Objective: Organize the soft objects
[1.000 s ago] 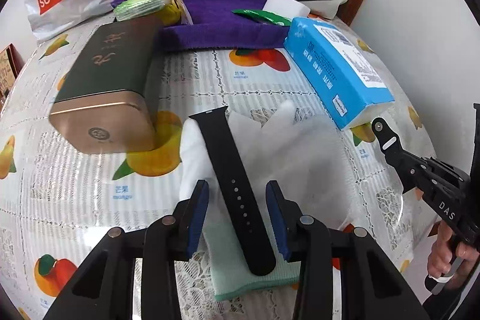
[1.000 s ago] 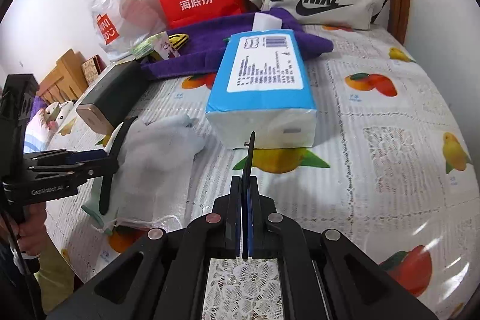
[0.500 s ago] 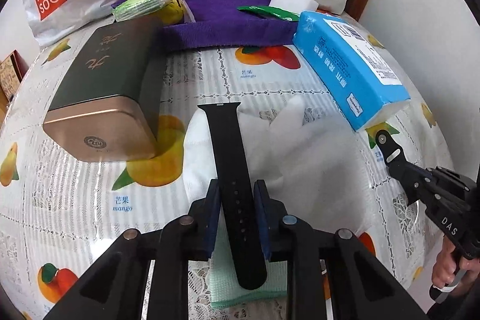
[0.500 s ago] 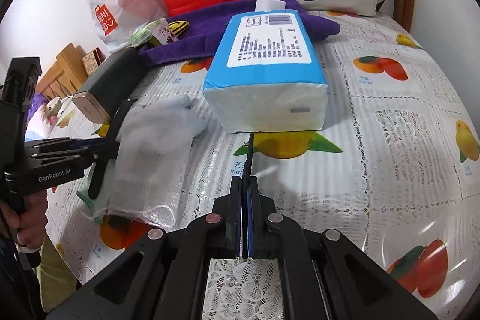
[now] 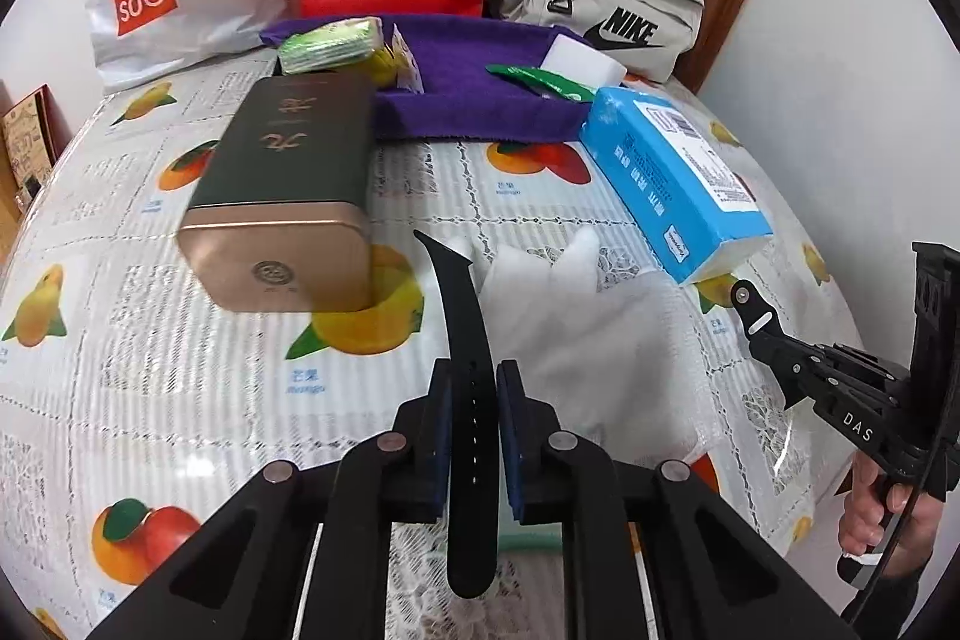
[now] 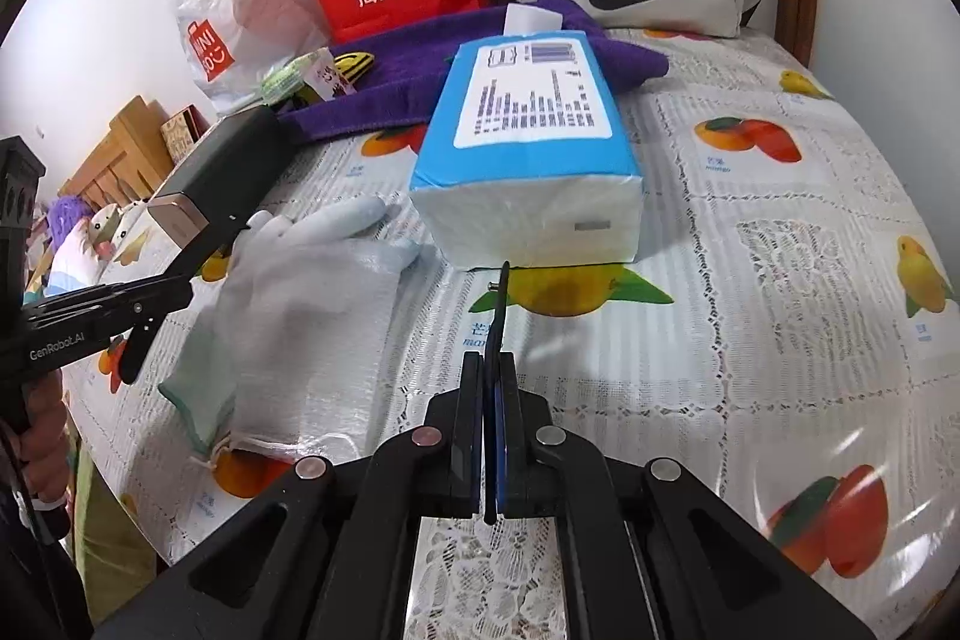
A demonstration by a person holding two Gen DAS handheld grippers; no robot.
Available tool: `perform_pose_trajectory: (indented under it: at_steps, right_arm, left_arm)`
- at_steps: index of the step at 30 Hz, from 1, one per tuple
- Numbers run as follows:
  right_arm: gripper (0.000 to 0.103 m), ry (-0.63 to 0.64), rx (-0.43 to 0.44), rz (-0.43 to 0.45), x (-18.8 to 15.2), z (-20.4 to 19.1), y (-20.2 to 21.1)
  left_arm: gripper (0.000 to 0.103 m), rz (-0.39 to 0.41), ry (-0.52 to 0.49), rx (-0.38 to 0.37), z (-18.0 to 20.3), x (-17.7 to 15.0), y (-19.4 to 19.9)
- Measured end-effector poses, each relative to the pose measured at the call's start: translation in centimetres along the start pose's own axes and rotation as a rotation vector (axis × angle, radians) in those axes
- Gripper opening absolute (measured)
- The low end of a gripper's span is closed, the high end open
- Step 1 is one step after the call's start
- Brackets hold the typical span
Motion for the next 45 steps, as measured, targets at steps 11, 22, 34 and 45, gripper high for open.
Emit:
perform_pose_trajectory:
  at_steps: [11, 22, 34, 45]
  right_arm:
    - [0.003, 0.013, -0.019, 0.006, 0.2, -0.6, 1.0]
    - [0.003, 0.009, -0.029, -0.016, -0.4, -0.1, 0.4]
    - [0.003, 0.0, -0.029, -0.037, -1.0, 0.4, -0.4]
    - [0.003, -0.007, -0.028, -0.044, -1.1, 0.5, -0.8]
  left_arm:
    - [0.005, -0.008, 0.025, -0.027, -0.8, -0.8, 0.0]
    - [0.022, -0.053, 0.027, 0.038, -1.9, -1.4, -1.8]
    - [0.021, -0.059, -0.081, 0.148, -2.1, -1.7, -2.2]
    - [0.024, -0.02, -0.107, 0.175, -2.7, -1.5, -2.3]
Point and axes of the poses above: each gripper's, at about its wrist camera, not at the fingertips, and y roughly against the way its jaws point, z to its right, x to its top, the point moved 8 cm from there along -y, roughly the way its jaws point, and after that the axes turned 3 degrees about -x, right-handed, at the moved point
